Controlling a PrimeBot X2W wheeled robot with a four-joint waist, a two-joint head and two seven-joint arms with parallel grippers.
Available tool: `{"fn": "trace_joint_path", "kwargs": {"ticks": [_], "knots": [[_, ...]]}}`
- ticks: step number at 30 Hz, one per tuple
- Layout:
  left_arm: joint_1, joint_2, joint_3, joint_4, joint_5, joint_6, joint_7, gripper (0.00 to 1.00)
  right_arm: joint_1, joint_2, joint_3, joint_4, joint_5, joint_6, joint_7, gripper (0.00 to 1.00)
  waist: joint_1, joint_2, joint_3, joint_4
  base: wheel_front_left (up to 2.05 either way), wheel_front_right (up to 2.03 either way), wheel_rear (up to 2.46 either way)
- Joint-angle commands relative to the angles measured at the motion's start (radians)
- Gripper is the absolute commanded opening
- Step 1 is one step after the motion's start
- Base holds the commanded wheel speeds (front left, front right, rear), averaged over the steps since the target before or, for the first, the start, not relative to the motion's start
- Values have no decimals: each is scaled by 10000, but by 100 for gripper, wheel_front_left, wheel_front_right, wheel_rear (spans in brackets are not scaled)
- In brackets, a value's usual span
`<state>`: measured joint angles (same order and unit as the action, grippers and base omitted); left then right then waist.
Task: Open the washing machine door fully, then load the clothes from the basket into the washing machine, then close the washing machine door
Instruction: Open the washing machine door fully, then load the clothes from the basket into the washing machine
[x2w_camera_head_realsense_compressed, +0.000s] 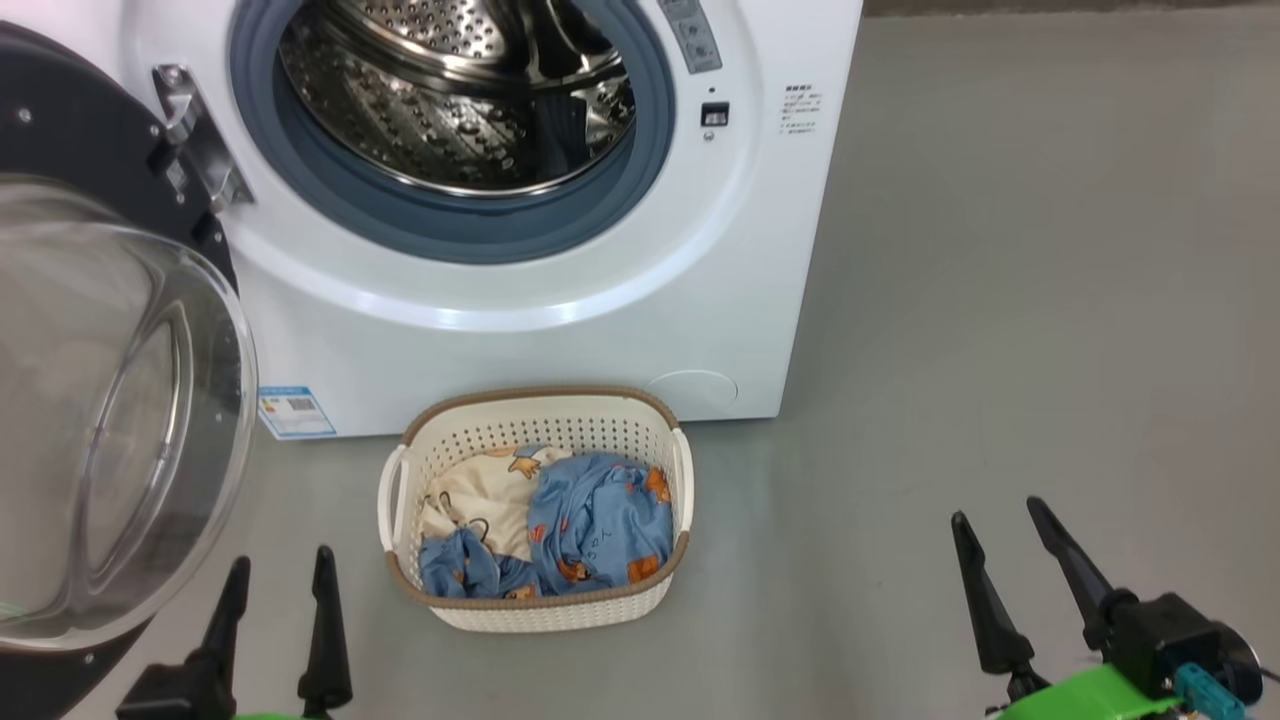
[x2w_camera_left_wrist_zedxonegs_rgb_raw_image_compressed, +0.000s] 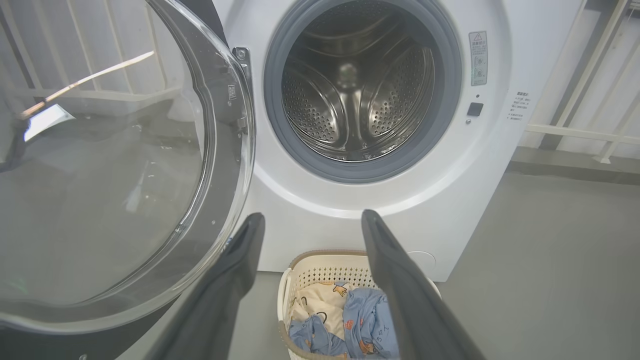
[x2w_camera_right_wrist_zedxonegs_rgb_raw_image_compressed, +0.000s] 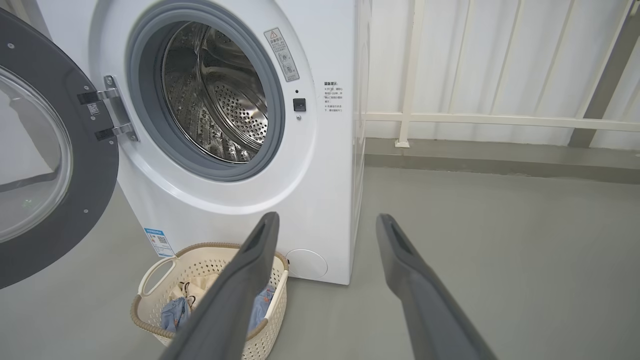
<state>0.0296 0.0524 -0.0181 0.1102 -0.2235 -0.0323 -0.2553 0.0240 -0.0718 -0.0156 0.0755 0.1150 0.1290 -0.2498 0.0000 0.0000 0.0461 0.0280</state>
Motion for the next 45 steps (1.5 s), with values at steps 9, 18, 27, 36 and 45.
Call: {"fn": "trace_joint_path", "kwargs": {"ticks": [9, 18, 27, 36, 45], "knots": [[246, 131, 524, -418, 186, 33, -65, 100, 276, 25, 88, -433, -182, 17, -120, 100, 0, 0, -314, -2, 0, 0, 0], [322, 82, 539, -456, 302, 26, -65, 100, 330, 104, -30, -365, -103, 17, -120, 100, 0, 0, -444, 133, 0, 0, 0], [332, 50, 524, -374, 266, -144, -65, 100, 313, 140, -50, -321, -162, 17, -120, 100, 0, 0, -439, 190, 0, 0, 0], [258, 26, 574, -293, 249, -212, -65, 100, 263, 164, -54, -320, -175, 17, -120, 100, 0, 0, -353, 248, 0, 0, 0], [164, 8, 550, -254, 194, -291, -65, 100, 219, 179, -45, -288, -150, 17, -120, 100, 0, 0, -264, 272, 0, 0, 0]]}}
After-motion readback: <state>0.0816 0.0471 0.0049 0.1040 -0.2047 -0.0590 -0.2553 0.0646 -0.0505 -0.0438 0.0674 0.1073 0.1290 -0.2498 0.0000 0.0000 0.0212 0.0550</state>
